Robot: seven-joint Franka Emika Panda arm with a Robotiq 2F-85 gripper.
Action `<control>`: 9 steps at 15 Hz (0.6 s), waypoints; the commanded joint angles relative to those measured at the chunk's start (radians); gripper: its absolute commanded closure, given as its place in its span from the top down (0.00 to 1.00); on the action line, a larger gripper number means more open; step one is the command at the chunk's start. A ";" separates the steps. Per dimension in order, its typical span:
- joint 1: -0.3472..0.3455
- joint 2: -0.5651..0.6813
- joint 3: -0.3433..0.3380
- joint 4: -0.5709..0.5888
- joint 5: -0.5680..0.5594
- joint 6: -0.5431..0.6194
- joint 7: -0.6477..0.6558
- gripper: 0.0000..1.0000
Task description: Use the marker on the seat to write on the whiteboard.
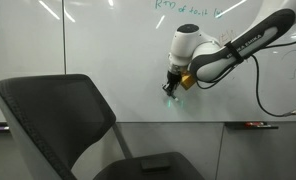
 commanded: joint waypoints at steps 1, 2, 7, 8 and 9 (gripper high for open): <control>0.003 -0.020 0.004 -0.005 0.043 -0.104 -0.120 0.05; 0.005 -0.022 0.002 -0.001 0.042 -0.138 -0.142 0.05; 0.002 -0.027 0.001 0.035 0.023 -0.265 -0.195 0.05; 0.001 -0.028 0.002 0.042 0.022 -0.280 -0.199 0.05; 0.001 -0.028 0.003 0.050 0.022 -0.296 -0.202 0.05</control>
